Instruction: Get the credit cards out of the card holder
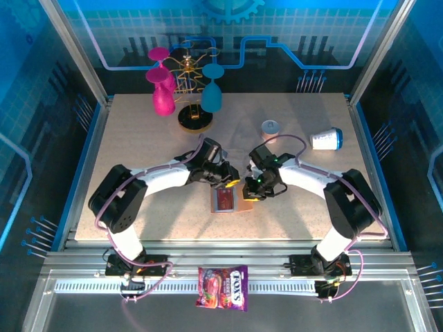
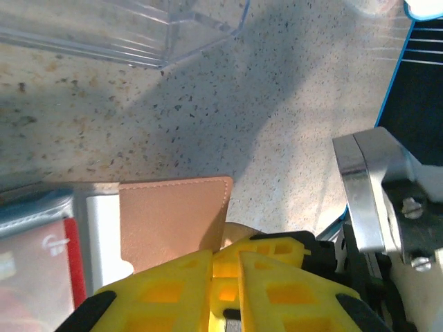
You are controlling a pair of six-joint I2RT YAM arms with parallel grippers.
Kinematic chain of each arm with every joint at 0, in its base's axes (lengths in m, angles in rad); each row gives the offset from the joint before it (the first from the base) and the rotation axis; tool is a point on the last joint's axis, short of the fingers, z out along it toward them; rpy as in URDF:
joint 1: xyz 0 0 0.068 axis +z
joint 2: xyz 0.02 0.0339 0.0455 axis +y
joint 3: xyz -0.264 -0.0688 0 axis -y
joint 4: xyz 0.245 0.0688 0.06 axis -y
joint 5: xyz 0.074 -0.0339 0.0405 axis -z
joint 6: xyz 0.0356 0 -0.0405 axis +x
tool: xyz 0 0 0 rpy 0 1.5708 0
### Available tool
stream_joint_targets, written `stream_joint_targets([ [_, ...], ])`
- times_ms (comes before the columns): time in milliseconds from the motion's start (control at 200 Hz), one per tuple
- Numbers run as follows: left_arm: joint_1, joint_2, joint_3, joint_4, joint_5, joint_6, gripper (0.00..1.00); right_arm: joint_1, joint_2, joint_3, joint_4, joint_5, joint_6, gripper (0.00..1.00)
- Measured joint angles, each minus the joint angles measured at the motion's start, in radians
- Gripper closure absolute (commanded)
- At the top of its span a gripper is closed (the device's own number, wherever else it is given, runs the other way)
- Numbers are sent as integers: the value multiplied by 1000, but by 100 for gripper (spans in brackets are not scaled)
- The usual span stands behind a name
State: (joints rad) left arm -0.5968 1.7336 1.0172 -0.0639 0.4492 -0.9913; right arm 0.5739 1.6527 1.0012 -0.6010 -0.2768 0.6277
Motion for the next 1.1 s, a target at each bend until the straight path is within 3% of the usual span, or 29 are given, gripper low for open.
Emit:
stream_joint_targets([
  [440,13,-72,-118,-80,-27,30,81,16,109,102,31,-39,0,81],
  [1101,13,-56,-137,-80,-37,34,82,16,173,61,81,-11,1,85],
])
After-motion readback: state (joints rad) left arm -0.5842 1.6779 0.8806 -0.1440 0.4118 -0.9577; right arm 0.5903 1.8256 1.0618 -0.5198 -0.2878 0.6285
